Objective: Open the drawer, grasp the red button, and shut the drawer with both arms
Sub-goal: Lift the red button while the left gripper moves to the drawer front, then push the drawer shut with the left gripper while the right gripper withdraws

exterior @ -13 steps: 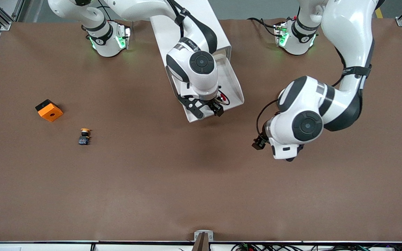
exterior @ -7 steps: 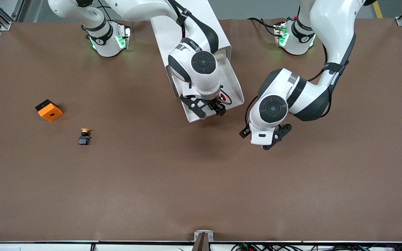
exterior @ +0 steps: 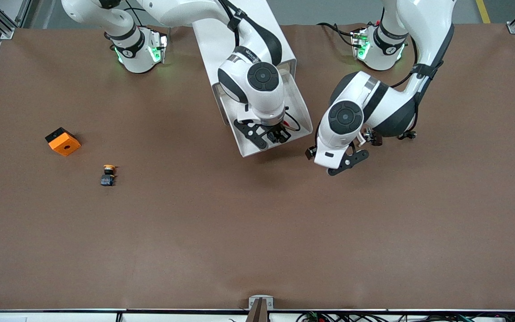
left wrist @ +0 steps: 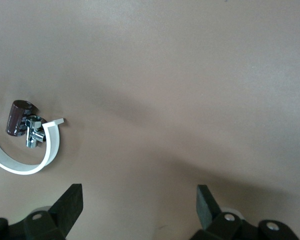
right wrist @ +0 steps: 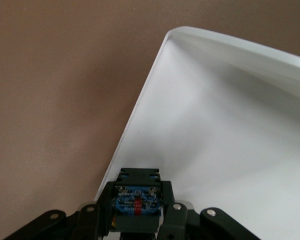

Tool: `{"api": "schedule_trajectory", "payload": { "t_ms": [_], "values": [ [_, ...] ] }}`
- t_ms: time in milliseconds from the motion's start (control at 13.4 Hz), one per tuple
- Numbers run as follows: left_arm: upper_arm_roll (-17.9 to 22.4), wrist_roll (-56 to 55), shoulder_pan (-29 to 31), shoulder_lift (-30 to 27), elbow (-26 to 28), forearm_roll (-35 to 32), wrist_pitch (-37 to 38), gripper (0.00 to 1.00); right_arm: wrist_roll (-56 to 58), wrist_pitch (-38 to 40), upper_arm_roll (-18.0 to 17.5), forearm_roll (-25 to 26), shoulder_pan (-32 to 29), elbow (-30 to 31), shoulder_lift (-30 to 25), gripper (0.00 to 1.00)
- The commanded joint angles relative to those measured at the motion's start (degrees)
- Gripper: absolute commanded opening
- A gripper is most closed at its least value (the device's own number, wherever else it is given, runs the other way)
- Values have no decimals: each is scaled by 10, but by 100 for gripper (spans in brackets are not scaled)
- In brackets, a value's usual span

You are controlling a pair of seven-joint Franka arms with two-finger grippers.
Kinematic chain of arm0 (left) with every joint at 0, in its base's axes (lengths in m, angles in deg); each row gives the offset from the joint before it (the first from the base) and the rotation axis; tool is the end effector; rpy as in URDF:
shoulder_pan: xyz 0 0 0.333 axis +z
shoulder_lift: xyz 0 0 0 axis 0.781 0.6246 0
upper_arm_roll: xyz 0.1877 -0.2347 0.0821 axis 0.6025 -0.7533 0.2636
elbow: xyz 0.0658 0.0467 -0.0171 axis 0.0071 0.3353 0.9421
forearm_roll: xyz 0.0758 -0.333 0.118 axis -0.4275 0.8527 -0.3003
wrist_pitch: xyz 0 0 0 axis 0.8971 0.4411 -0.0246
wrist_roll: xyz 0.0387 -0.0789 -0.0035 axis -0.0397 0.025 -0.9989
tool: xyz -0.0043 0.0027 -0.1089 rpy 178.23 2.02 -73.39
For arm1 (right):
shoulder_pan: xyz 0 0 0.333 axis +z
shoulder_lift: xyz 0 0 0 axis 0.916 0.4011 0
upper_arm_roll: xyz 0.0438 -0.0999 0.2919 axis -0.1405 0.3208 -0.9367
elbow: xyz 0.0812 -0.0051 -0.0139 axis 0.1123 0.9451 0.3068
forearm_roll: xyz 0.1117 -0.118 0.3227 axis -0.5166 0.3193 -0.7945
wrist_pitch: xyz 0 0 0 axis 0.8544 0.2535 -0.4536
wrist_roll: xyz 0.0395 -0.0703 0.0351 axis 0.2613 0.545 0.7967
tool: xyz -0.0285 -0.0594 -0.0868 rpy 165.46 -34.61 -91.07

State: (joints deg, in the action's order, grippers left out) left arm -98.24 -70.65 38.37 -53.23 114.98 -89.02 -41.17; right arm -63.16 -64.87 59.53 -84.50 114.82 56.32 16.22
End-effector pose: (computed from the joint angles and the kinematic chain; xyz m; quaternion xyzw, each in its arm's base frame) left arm 0.5018 -0.3057 0.3459 -0.9710 -0.2155 0.0805 0.0656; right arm 0.4456 0.5355 0.3469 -0.9234 0.3797 0.0444 0.0357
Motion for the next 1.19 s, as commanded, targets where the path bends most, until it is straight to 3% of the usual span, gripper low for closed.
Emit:
{"api": "schedule_trajectory", "payload": {
  "t_ms": [0,298,596,1118],
  "values": [
    [-9,24,13,-27,30,-9,-18,100,-1,1,-1,-9,2,-18,12,3],
    [-13,30,12,-29,80,-8,-80,100,-2,10,-2,-16,-3,-27,4,4],
    [-32,28,13,-57,135,0,-118,100,32,97,-2,-19,-13,-76,-1,4],
    [-96,31,13,-59,147,23,-120,100,301,237,1,-19,-96,-76,-85,4]
  ]
}}
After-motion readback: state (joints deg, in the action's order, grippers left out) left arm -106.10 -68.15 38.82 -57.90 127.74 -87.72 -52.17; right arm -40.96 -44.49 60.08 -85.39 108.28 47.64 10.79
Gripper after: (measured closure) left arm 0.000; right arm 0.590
